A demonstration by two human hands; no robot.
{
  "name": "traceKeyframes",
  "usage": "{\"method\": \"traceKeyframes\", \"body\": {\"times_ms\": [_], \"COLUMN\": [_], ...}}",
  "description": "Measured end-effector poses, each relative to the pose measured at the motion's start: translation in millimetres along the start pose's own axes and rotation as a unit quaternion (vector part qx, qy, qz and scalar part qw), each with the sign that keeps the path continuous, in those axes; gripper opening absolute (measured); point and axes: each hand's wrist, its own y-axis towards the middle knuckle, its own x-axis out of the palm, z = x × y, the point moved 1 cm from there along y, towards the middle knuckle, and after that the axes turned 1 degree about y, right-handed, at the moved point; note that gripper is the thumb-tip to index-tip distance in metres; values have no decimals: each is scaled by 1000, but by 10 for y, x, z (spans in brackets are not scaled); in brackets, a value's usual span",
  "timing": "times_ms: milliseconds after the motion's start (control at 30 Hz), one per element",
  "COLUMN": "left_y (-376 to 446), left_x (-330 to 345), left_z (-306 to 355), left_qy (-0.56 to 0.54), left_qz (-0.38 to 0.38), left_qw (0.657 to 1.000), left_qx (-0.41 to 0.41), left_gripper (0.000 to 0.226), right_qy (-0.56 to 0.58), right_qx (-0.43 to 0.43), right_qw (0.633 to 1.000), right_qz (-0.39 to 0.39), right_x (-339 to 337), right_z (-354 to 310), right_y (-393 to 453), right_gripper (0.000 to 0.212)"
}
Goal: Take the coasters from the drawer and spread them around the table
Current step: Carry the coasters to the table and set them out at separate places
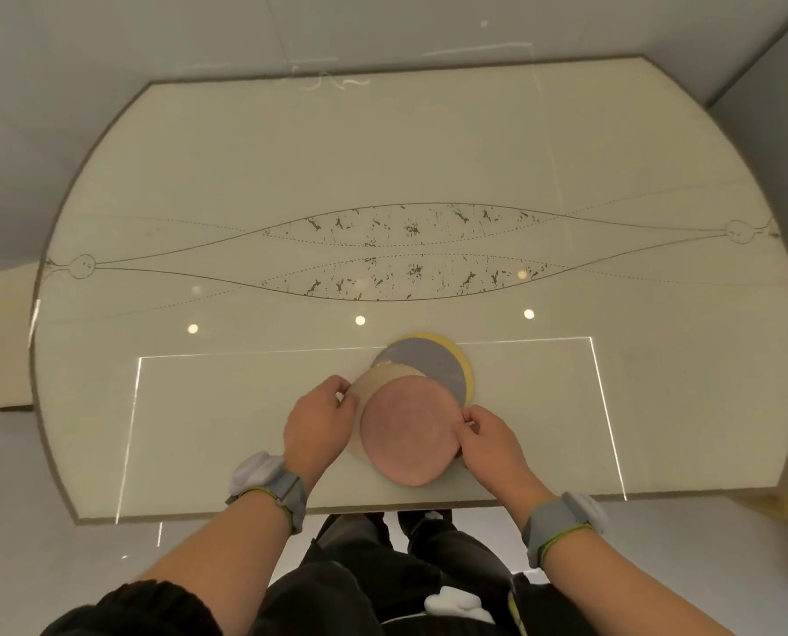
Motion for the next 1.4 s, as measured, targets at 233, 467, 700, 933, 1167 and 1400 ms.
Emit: {"method": "traceKeyframes", "body": {"times_ms": [233, 467, 700, 933, 1167, 1400], "left_y": [-205, 83, 713, 1308, 1861, 2111], "left_x": [-508, -1448, -2417, -3053, -3116, -2628], "left_z": [-158, -451, -1204, -1412, -1466, -2017], "left_qy": [-242, -348, -353, -344, -501, -324], "left_qz": [50, 197, 260, 253, 233, 178], "left_qw": [966, 909, 886, 900, 832, 905], "left_qx": [-81, -114, -149, -85, -54, -210], "left_gripper": [13, 23, 20, 57, 55, 47], "right_qy": [-4, 5, 22, 34, 71, 45], "right_qx": [-92, -138, -126, -143, -132, -147], "right_qw": [996, 990, 992, 987, 988, 988], "right_qz": [-20, -23, -14, -59, -34, 5], "right_x": [84, 287, 941, 1682, 2031, 2102], "right_z": [-555, -1287, -2242, -3282, -3948, -4236], "right_y": [-9, 80, 217, 404, 712, 1037], "right_gripper": [24, 24, 18, 19, 21, 19]}}
